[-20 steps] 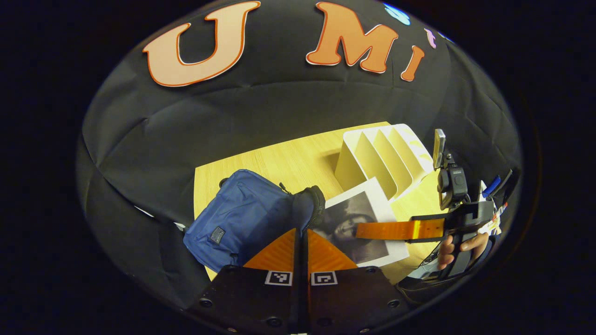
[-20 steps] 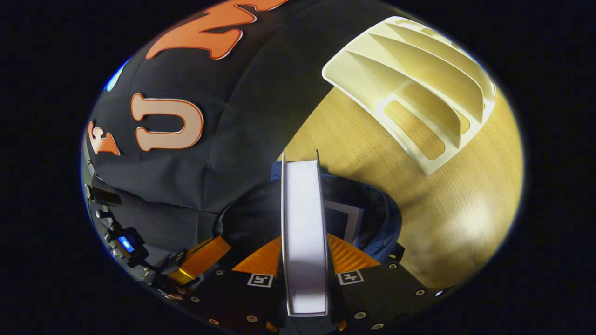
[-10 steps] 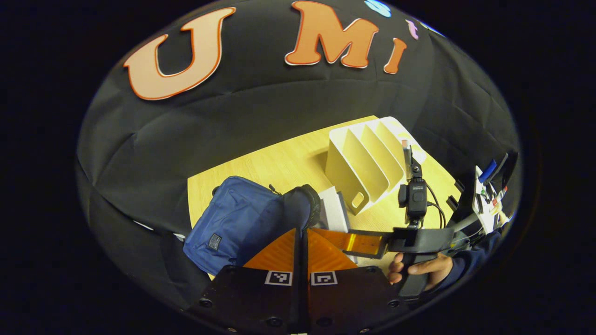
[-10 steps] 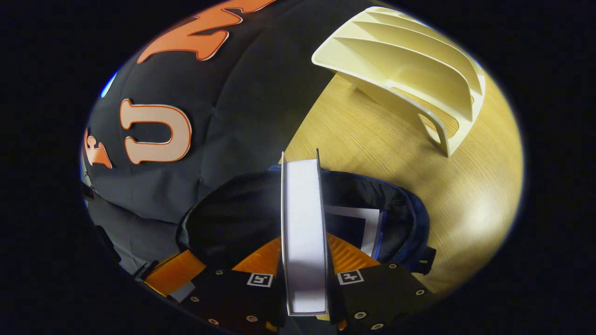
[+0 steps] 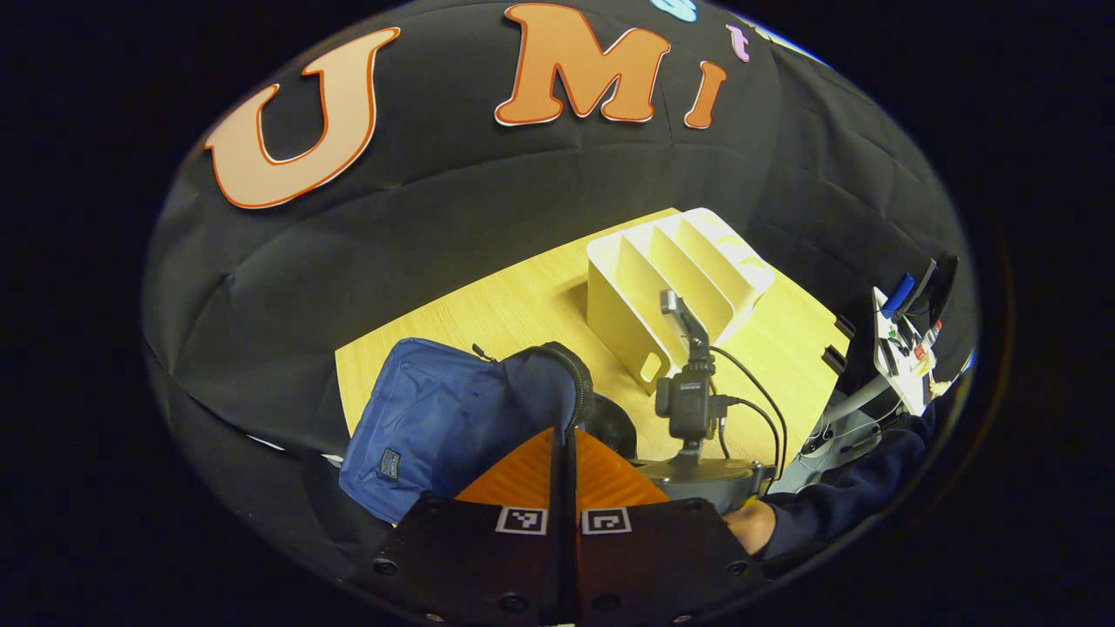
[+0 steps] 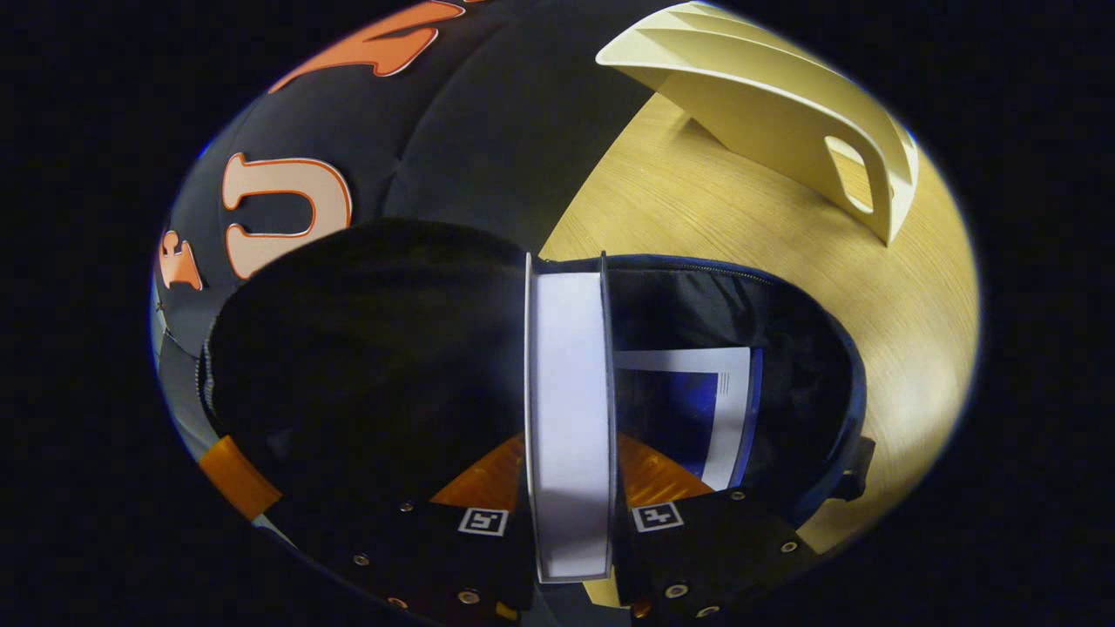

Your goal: Open the schoolbag, grab two books from the bookshelf and put them into the schoolbag.

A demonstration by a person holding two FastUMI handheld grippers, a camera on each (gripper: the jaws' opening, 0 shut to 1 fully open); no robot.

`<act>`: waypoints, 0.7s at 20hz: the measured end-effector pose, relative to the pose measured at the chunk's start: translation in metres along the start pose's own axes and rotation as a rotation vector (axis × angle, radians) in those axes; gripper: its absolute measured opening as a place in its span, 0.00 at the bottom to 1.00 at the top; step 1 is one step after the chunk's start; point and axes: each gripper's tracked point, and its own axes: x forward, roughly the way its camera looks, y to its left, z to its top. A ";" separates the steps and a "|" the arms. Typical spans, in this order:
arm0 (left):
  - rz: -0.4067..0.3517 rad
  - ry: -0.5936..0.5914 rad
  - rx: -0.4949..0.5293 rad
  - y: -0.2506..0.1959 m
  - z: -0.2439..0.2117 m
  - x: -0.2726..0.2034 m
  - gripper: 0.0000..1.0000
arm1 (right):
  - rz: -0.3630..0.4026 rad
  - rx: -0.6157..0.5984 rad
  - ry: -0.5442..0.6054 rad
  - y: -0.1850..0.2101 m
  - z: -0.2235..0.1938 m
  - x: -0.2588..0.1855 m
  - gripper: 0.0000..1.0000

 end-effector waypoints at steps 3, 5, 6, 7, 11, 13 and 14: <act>-0.012 -0.002 0.005 -0.005 0.001 0.004 0.00 | 0.013 -0.002 0.025 0.001 -0.008 0.017 0.27; 0.002 0.006 -0.027 -0.001 -0.001 0.005 0.01 | -0.025 0.010 0.057 -0.002 -0.014 0.017 0.40; 0.007 -0.003 -0.041 0.004 -0.001 0.004 0.01 | -0.070 0.011 0.062 -0.008 -0.012 0.014 0.45; 0.019 -0.003 -0.056 0.010 -0.002 0.004 0.01 | -0.126 -0.010 0.075 -0.017 -0.008 0.010 0.49; 0.032 -0.006 -0.108 0.018 -0.008 0.006 0.01 | -0.205 -0.120 0.100 -0.022 0.000 -0.018 0.60; 0.031 -0.006 -0.116 0.016 -0.010 0.009 0.01 | -0.191 -0.142 0.104 -0.018 0.010 -0.033 0.88; 0.029 -0.003 -0.120 0.015 -0.013 0.010 0.01 | -0.178 -0.141 0.080 -0.015 0.022 -0.042 0.91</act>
